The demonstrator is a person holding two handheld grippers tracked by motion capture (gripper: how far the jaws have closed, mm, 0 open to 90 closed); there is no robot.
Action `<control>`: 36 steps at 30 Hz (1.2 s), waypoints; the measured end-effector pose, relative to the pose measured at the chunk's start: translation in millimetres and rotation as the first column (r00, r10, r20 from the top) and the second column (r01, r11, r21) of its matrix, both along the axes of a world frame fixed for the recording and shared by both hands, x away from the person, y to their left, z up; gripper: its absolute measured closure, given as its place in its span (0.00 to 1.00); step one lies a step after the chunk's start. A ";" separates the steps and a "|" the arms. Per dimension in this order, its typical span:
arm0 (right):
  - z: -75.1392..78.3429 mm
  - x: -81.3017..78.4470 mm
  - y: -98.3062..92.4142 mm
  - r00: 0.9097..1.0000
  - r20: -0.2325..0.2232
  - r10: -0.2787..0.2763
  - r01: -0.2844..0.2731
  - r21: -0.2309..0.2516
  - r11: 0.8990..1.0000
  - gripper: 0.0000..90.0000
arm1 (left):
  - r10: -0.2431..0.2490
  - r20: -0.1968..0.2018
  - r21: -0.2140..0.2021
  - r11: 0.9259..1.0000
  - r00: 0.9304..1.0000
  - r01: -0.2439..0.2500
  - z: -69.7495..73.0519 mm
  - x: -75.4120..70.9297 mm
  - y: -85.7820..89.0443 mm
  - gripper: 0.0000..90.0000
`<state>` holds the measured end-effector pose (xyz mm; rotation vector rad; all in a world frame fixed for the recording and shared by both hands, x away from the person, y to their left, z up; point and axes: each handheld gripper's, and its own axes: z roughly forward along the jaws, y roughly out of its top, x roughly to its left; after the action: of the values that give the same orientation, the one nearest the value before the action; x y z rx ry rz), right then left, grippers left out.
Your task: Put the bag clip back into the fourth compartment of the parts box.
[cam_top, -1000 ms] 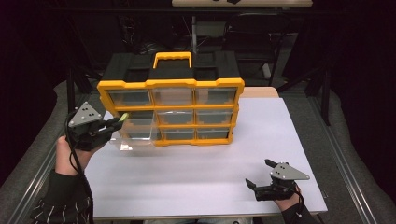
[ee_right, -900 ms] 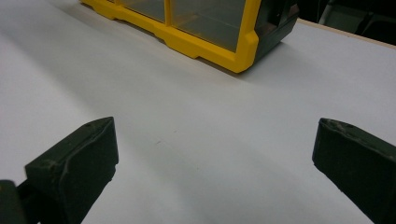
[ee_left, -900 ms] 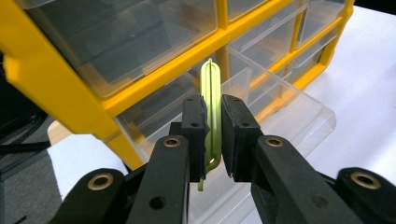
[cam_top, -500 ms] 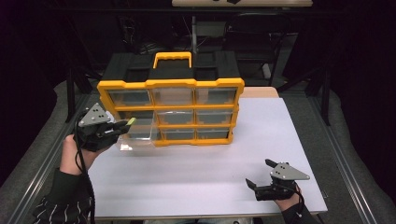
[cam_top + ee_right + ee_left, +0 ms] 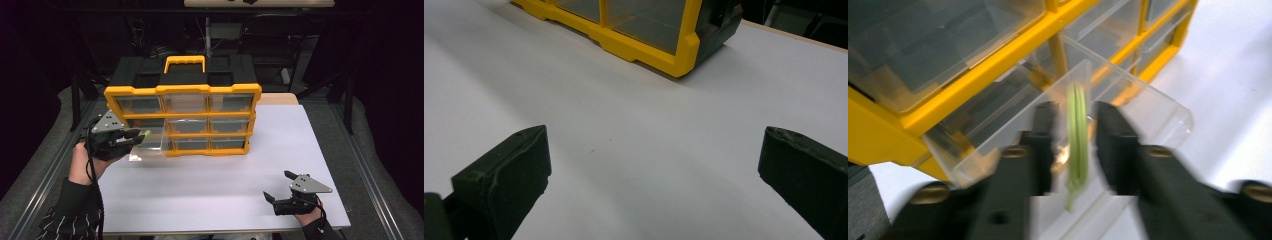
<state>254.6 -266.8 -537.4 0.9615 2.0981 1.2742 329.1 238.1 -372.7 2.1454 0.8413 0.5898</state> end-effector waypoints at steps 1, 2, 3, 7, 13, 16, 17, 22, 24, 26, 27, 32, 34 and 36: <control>-0.1 0.1 0.0 1.000 0.000 0.000 0.000 0.000 1.000 0.00 | 0.011 0.007 -0.002 1.000 1.000 -0.011 -0.1 0.5 0.3 0.65; -0.1 0.2 -0.1 1.000 -0.001 0.000 0.000 0.000 1.000 0.00 | 0.023 0.011 -0.014 1.000 1.000 -0.023 -0.1 0.6 0.9 0.59; -0.1 0.2 -0.1 1.000 0.000 -0.001 0.001 0.000 1.000 0.00 | 0.029 0.019 -0.019 0.999 0.999 -0.029 0.5 0.3 2.2 0.54; 0.0 0.0 -0.1 1.000 -0.001 -0.001 0.001 -0.001 1.000 0.00 | 0.051 0.034 -0.037 0.998 0.998 -0.050 2.5 -3.0 6.9 0.39; 0.2 0.2 1.1 1.000 0.002 0.002 -0.002 -0.004 1.000 0.00 | 0.057 0.043 -0.053 0.997 0.997 -0.055 5.1 -9.5 18.0 0.17; 0.2 0.1 1.2 1.000 0.002 0.001 -0.001 -0.005 1.000 0.00 | 0.067 0.048 -0.063 0.996 0.997 -0.064 4.8 -13.5 23.1 0.13; 0.1 0.1 1.1 1.000 0.004 0.000 0.000 -0.004 1.000 0.00 | 0.069 0.049 -0.063 0.996 0.996 -0.066 4.5 -15.0 25.2 0.11; 0.0 0.2 1.2 1.000 -0.001 0.000 0.000 -0.004 1.000 0.00 | 0.087 0.062 -0.068 0.994 0.994 -0.082 0.6 -25.0 32.3 0.04; -0.3 0.4 1.5 1.000 -0.003 0.000 0.000 -0.005 1.000 0.00 | 0.100 0.069 -0.068 0.993 0.993 -0.095 -2.0 -29.7 35.0 0.01; -0.3 0.5 1.4 1.000 -0.002 0.000 0.000 -0.007 1.000 0.00 | 0.111 0.073 -0.065 0.992 0.991 -0.107 -4.4 -34.0 38.2 0.00; -0.3 0.5 1.4 1.000 -0.002 0.000 0.000 -0.006 1.000 0.00 | 0.115 0.073 -0.067 0.992 0.991 -0.110 -5.5 -35.5 39.6 0.00; -0.4 0.5 1.5 1.000 -0.002 0.000 0.000 -0.006 1.000 0.00 | 0.146 0.086 -0.068 0.988 0.986 -0.140 -17.3 -47.2 47.5 0.00; -0.4 0.5 1.4 1.000 -0.002 0.000 0.000 -0.007 1.000 0.00 | 0.161 0.092 -0.066 0.986 0.983 -0.156 -24.2 -52.3 50.2 0.00; -0.4 0.5 1.5 1.000 -0.002 0.000 0.000 -0.007 1.000 0.00 | 0.180 0.094 -0.062 0.983 0.979 -0.175 -32.8 -57.5 52.5 0.00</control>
<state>255.2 -265.3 -537.8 0.9603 2.1033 1.2655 271.6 290.6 -405.5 1.9882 0.9889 0.7499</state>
